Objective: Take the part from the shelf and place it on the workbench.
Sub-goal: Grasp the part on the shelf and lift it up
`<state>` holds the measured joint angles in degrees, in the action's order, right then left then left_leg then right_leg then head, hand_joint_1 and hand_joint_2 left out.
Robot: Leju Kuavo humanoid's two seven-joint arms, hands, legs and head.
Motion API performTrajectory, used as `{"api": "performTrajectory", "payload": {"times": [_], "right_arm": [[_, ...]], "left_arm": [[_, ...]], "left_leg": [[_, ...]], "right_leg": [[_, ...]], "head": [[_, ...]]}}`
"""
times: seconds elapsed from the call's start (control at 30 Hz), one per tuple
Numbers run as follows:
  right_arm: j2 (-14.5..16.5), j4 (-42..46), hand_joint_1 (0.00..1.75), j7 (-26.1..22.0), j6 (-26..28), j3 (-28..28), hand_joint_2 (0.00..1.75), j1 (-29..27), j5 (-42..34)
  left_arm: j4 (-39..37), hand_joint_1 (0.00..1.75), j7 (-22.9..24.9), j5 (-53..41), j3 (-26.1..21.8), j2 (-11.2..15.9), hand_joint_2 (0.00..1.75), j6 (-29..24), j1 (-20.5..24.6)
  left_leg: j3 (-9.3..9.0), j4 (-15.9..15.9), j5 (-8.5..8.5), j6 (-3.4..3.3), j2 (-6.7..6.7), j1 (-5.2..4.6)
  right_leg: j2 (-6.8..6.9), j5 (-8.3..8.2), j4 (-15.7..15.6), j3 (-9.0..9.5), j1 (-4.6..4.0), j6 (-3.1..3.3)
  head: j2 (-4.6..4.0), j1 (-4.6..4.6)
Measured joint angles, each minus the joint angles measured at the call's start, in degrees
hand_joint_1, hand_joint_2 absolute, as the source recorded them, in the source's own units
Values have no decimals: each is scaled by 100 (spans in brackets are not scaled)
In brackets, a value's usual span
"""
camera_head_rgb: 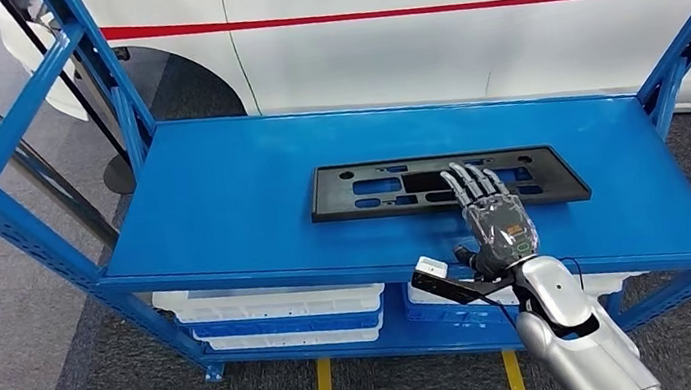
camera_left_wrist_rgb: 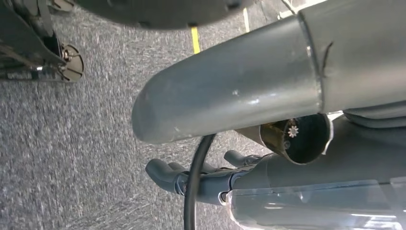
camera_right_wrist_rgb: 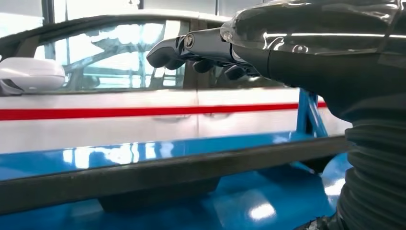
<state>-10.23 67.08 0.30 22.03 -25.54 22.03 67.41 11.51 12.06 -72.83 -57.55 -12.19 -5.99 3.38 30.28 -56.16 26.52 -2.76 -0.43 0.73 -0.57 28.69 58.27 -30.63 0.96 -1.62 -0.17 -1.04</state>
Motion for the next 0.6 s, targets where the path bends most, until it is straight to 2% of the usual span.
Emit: {"api": "performTrajectory", "payload": {"times": [0.03, 0.1, 0.13, 0.17, 0.2, 0.23, 0.27, 0.3, 0.33, 0.37, 0.43, 0.5, 0.53, 0.6], "right_arm": [[3, -10, 0, 7, 14, 22, 175, -11, 37], [9, -36, 0, 11, 25, 59, 175, -55, 71], [13, -51, 0, 11, 27, 76, 175, -93, 78], [13, -68, 0, 12, 28, 89, 175, -133, 81], [13, -85, 0, 12, 29, 100, 175, -163, 84], [13, -98, 0, 13, 31, 108, 175, -179, 85], [14, -109, 0, 13, 31, 112, 175, -188, 85], [17, -119, 0, 14, 33, 116, 175, -190, 86], [20, -128, 0, 14, 35, 120, 175, -199, 86], [24, -135, 0, 14, 42, 124, 175, -212, 86], [31, -139, 0, 14, 63, 131, 175, -221, 85], [38, -129, 0, 15, 78, 138, 175, -211, 86], [40, -125, 0, 15, 80, 140, 175, -208, 87], [49, -121, 0, 16, 80, 141, 175, -211, 87]], "left_arm": [[-3, 0, -14, -13, 17, -24, 0, -10, 2], [-7, 0, -29, -29, 46, -47, 0, -19, 3], [-8, 0, -31, -32, 56, -51, 0, -21, 3], [-8, 0, -32, -32, 63, -56, 0, -21, 0], [-8, 0, -32, -32, 68, -62, 0, -19, -3], [-8, 0, -31, -32, 70, -70, 0, -16, -6], [-8, 0, -31, -32, 73, -76, 0, -13, -8], [-8, 0, -29, -32, 74, -79, 0, -11, -4], [-8, 0, -29, -32, 78, -80, 0, -10, 0], [-9, 0, -28, -32, 82, -78, 0, -9, 3], [-10, 0, -28, -32, 90, -80, 0, -6, 4], [-10, 0, -27, -32, 93, -82, 0, -4, 8], [-10, 0, -26, -32, 94, -82, 0, -4, 12], [-10, 0, -26, -32, 95, -82, 0, -4, 16]], "left_leg": [[-44, 79, -37, -21, 15, 22], [-71, 120, -44, -31, 25, 20], [-77, 116, -32, -22, 22, 24], [-87, 104, -12, -3, 15, 34], [-100, 77, 21, 29, 8, 54], [-112, 29, 69, 75, 1, 83], [-112, -33, 132, 137, -4, 107], [-95, -121, 202, 204, -6, 116], [-70, -181, 258, 262, -8, 115], [-48, -218, 296, 307, -8, 105], [-57, -218, 331, 348, -6, 109], [-39, -359, 430, 372, 7, 128], [51, -563, 534, 381, 13, 128], [480, -1327, 832, 377, 20, 110]], "right_leg": [[10, 101, 206, -111, -3, -2], [19, 360, 889, -517, 22, -27], [21, 414, 1186, -714, 48, -52], [24, 365, 1315, -833, 80, -82], [29, 204, 1229, -847, 115, -117], [40, -33, 947, -763, 154, -156], [47, -199, 638, -652, 179, -200], [47, -308, 376, -553, 188, -216], [42, -332, 239, -501, 187, -197], [32, -277, 230, -500, 172, -157], [17, -234, 271, -508, 152, -32], [15, -199, 271, -469, 144, 58], [20, -184, 266, -444, 141, 94], [35, -152, 264, -412, 112, 147]], "head": [[0, -4], [0, -6], [0, -5], [0, -4], [0, -4], [0, -4], [0, -7], [0, -20], [0, -33], [0, -41], [0, -43], [0, -38], [0, -37], [0, -36]]}}
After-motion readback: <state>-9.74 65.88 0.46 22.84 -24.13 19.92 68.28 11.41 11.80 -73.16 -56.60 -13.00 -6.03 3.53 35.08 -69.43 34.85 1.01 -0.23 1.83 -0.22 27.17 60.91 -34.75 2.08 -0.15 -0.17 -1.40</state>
